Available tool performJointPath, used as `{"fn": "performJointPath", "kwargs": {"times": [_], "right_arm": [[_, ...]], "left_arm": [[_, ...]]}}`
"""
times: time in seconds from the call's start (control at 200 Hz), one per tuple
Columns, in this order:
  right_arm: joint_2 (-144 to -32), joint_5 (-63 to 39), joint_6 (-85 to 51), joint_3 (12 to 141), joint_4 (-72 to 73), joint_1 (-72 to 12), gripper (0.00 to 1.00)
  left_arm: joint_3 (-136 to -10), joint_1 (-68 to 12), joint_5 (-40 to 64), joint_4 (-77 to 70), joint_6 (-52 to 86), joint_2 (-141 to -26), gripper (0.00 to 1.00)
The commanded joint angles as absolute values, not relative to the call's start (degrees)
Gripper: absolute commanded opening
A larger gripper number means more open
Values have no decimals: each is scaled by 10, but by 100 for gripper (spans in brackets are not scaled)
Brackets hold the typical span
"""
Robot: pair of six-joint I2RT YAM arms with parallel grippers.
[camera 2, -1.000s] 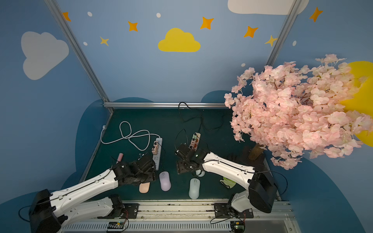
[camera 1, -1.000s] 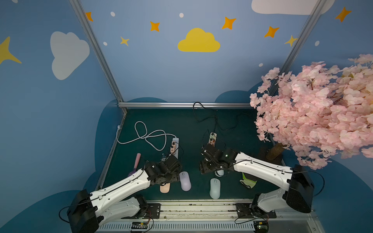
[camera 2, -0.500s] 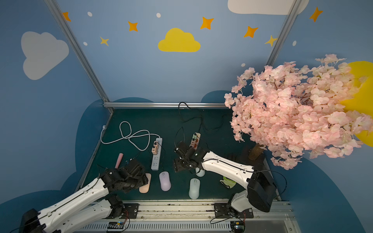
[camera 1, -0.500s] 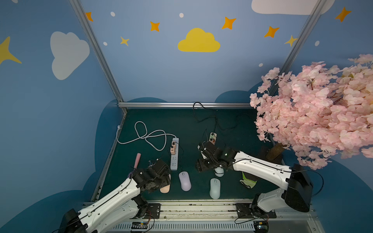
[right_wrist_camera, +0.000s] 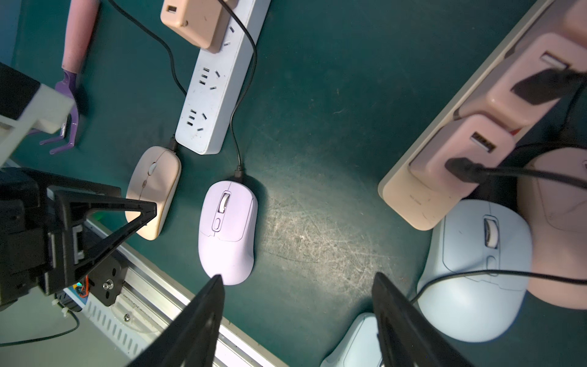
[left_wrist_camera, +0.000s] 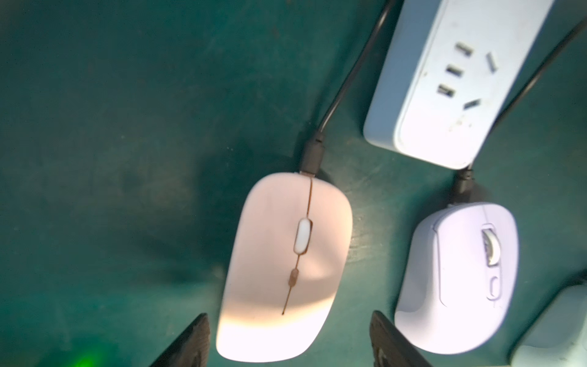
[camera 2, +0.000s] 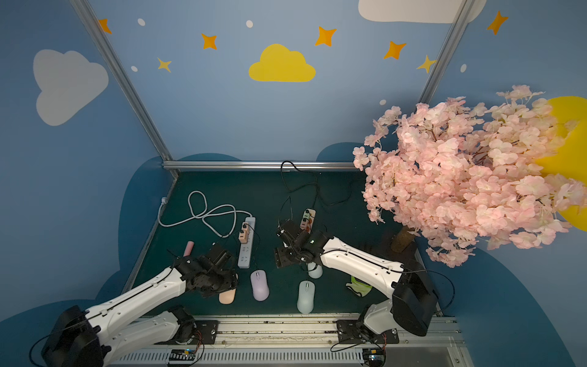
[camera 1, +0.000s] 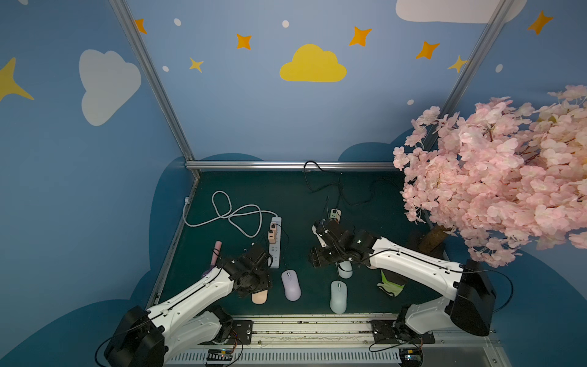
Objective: Unplug the wireless mouse
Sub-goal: Pick up the mouse from the center of the board.
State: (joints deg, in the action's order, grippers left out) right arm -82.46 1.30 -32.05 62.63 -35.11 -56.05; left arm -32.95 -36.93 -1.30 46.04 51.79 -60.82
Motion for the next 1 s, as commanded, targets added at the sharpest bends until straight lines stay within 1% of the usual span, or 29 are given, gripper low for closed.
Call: {"fn": "performJointPath", "kwargs": {"times": [0.0, 0.215, 0.26, 0.395, 0.661, 0.746, 0.891, 0.996], "right_arm": [[-805, 15, -314, 615, -344, -558, 73], [-806, 8, -313, 610, -341, -555, 71], [-803, 10, -314, 608, -341, -555, 71], [-797, 12, -314, 606, -339, -555, 71], [-786, 12, -314, 600, -335, -555, 71], [-785, 11, -315, 599, -334, -555, 70], [-777, 16, -318, 596, -333, -555, 70], [-770, 26, -331, 591, -325, -554, 70]], "left_arm": [[-342, -374, -12, 488, 492, -637, 79], [-342, -404, -7, 456, 483, -683, 79], [-338, -408, -10, 452, 484, -690, 77], [-334, -409, -25, 441, 478, -705, 75], [-347, -403, -44, 430, 463, -756, 73], [-347, -404, -42, 423, 459, -768, 70], [-343, -404, -43, 425, 457, -765, 61], [-335, -402, -49, 426, 462, -749, 58]]}}
